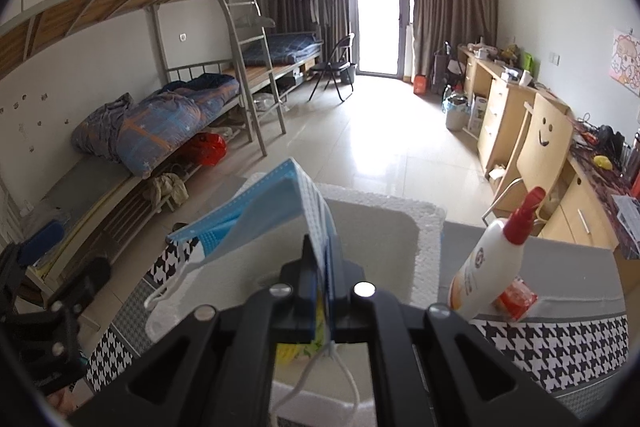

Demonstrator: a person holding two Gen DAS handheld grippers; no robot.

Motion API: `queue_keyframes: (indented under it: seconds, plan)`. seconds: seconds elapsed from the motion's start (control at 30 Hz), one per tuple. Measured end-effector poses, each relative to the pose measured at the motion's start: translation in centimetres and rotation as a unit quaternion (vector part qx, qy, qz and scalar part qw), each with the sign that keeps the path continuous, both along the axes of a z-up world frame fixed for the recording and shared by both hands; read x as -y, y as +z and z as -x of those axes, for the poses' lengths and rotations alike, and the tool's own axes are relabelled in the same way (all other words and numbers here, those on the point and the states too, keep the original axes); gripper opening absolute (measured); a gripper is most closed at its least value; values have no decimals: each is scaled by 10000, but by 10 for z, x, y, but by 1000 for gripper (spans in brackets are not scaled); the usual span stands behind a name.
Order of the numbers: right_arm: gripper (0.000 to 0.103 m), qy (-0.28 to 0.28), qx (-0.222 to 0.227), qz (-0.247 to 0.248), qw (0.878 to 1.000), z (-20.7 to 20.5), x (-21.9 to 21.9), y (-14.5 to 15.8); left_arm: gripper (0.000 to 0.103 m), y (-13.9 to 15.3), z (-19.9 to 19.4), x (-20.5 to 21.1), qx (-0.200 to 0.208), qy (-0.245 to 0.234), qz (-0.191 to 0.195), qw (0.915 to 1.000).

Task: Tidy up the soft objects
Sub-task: 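Lower the blue mask into the box and open the right tool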

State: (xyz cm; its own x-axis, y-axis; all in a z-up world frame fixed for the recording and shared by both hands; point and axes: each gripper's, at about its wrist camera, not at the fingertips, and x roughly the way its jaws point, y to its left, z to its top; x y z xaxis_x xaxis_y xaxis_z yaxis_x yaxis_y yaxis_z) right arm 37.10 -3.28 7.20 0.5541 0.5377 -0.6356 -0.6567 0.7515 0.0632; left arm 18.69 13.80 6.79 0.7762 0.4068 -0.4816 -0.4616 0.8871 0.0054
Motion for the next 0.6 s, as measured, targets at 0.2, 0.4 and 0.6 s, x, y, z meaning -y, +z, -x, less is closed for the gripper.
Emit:
queue_keyframes:
  seconds: [0.2,0.4,0.6]
  plan:
    - [10,64,-291,-16,9996,-10,-6,-8,93,-1,3,-1,-2,37,24,10000]
    - [53,103,-226,-12,9997,-7,-7,-9,93,-1,3,-4,-13,55,56,10000]
    - [74,224,-53,-98,9997,1,-4,-5,93,1,0,-3,-8,56,38,10000]
